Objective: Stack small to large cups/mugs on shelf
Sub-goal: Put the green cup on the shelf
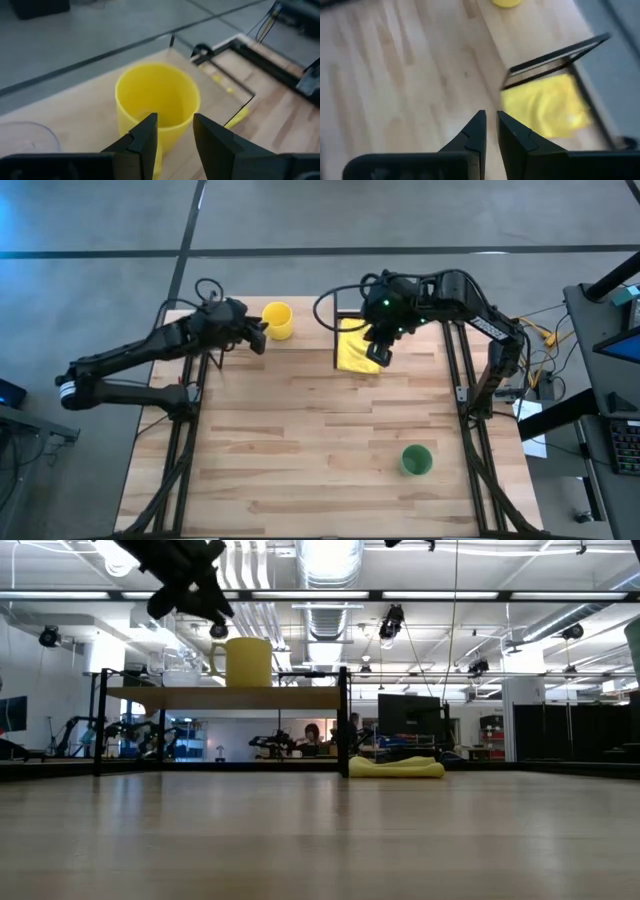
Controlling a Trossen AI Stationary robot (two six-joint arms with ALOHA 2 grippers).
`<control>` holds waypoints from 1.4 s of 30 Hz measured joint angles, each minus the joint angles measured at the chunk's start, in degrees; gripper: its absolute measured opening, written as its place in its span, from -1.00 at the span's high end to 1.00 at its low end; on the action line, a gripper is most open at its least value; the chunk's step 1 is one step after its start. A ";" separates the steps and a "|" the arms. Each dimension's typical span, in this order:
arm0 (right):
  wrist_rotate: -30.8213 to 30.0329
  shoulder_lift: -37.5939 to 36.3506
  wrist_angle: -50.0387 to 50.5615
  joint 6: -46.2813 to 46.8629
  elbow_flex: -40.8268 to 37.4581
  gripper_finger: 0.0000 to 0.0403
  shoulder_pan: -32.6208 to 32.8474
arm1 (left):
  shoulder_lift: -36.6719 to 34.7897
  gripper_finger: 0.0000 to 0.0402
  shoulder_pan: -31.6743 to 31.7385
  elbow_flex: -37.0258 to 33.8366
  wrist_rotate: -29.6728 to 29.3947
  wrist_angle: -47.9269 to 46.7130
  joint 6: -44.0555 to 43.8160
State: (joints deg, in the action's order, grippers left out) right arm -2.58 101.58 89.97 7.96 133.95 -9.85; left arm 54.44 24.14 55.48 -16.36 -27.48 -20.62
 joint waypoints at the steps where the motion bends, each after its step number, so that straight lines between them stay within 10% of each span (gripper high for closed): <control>1: 1.28 -0.54 -0.30 2.09 -0.64 0.81 0.35 | -0.58 0.44 0.00 0.39 0.05 0.00 0.01; 5: 10.40 -2.53 -0.09 7.41 -2.75 0.81 3.07 | -3.59 0.44 0.00 1.18 0.09 0.02 0.22; 20: 6.26 -8.61 0.06 43.68 -32.28 0.81 19.56 | -11.97 0.44 -0.04 1.62 0.78 -0.01 0.52; 29: 15.01 -14.17 -1.39 75.27 -47.57 0.81 27.56 | -11.06 0.44 -0.07 1.57 1.33 -0.04 3.09; 42: 16.66 -14.89 -11.45 68.30 -54.03 0.81 35.00 | -7.11 0.44 -0.07 1.65 1.62 -0.02 5.07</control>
State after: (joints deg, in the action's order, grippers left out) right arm 14.08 86.69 78.52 76.26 79.92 25.16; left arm 47.33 24.08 57.14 -14.74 -27.50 -15.55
